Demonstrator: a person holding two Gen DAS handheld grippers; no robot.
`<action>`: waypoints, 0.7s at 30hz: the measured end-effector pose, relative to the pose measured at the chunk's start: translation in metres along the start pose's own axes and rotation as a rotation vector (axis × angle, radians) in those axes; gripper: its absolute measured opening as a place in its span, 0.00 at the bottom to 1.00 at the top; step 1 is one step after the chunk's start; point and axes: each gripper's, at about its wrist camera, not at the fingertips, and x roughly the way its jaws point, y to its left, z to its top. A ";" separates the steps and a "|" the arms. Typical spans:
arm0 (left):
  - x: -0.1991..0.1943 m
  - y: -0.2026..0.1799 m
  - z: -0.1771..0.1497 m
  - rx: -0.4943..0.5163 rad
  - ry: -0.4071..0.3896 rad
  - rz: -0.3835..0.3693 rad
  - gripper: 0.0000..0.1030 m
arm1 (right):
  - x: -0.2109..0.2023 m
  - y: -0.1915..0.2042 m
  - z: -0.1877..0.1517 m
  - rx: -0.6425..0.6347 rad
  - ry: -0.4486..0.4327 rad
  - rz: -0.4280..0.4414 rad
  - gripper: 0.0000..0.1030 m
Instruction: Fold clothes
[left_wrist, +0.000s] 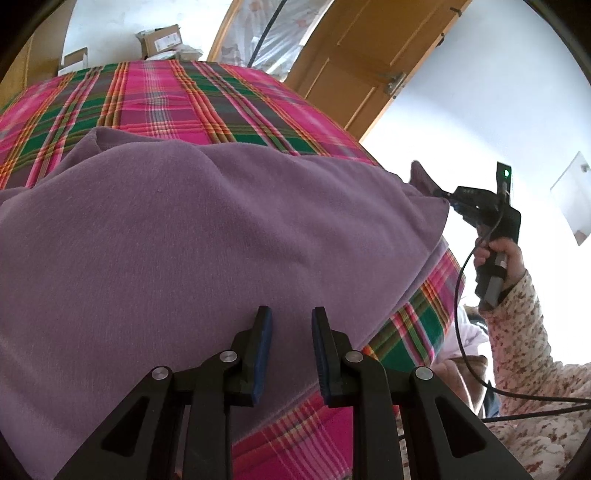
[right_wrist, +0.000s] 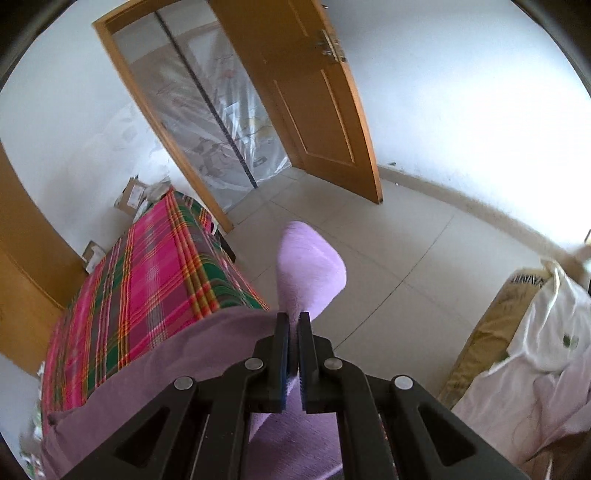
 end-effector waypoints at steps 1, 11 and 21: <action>0.000 0.000 0.000 0.001 0.001 0.002 0.22 | 0.000 -0.005 -0.002 0.011 0.001 -0.003 0.04; 0.000 -0.004 -0.002 0.020 0.007 0.021 0.22 | 0.007 -0.039 -0.013 0.135 0.029 0.026 0.04; -0.001 -0.007 -0.002 0.038 0.023 0.012 0.22 | -0.006 -0.055 -0.013 0.240 -0.029 0.077 0.03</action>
